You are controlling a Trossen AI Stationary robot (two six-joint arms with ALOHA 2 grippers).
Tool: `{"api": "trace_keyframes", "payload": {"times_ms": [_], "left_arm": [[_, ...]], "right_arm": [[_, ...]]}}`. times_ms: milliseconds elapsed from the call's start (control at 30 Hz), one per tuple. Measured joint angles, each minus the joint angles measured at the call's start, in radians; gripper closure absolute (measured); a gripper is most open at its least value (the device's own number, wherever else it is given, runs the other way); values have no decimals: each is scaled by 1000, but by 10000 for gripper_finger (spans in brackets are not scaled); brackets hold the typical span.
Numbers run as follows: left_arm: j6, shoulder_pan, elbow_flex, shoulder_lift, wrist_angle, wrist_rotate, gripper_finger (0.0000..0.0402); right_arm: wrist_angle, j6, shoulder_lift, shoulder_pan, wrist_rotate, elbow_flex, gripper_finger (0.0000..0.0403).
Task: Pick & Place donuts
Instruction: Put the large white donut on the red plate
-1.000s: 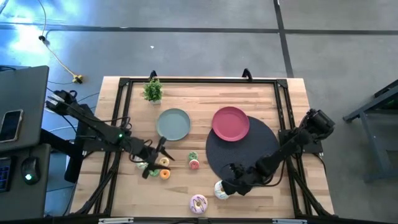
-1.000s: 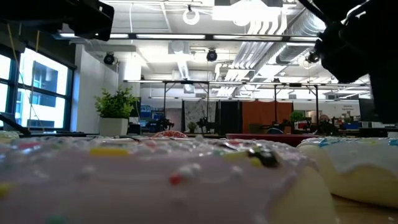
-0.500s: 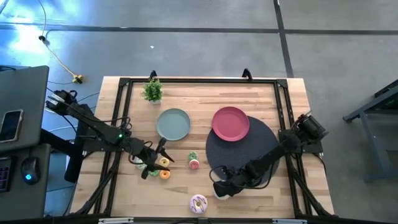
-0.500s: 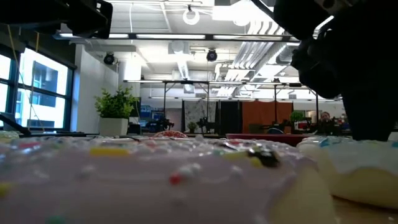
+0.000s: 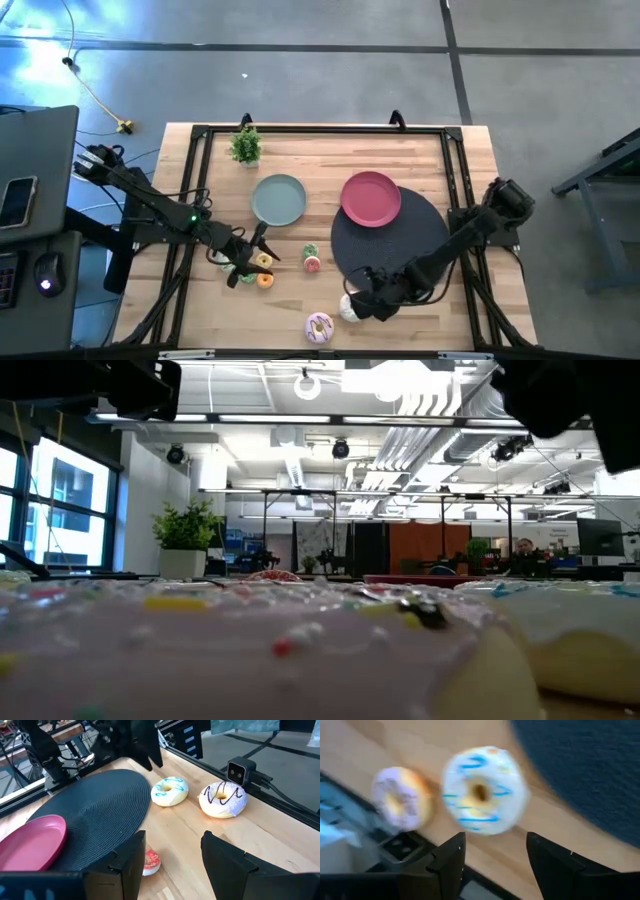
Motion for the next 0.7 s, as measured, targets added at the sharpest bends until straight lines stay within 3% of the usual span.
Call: {"api": "trace_keyframes", "payload": {"times_ms": [367,700], "left_arm": [[0,0,0,0,-1,-3,218],[-1,0,0,0,-1,-3,218]], "right_arm": [[90,-26,93,-40,-10,-1,201],[33,-45,93,-47,-47,-1,205]]}}
